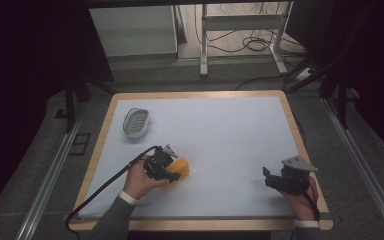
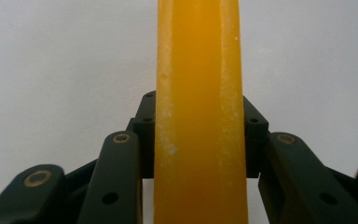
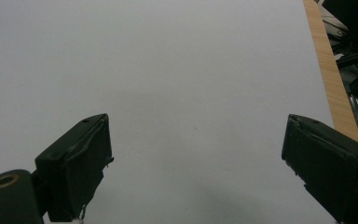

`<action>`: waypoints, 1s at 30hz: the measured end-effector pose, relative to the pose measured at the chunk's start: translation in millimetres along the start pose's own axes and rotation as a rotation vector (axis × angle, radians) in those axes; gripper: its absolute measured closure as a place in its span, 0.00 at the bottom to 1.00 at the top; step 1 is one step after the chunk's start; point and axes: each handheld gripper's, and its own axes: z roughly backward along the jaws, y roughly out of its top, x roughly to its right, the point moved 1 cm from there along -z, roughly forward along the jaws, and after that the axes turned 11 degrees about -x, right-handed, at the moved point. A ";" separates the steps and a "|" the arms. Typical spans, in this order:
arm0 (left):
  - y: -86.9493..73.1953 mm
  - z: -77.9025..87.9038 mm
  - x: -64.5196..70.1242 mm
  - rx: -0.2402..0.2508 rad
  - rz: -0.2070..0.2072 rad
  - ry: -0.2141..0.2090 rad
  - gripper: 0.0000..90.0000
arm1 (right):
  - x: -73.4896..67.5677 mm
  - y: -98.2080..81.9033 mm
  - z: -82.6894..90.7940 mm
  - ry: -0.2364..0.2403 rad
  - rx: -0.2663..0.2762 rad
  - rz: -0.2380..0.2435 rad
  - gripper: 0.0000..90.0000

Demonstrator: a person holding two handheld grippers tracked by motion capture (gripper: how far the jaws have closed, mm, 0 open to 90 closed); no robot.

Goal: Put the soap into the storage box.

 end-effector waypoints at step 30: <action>-5.7 25.1 -16.1 0.069 0.049 0.008 0.67 | 3.0 -1.2 -0.8 -0.011 -0.006 -0.014 0.09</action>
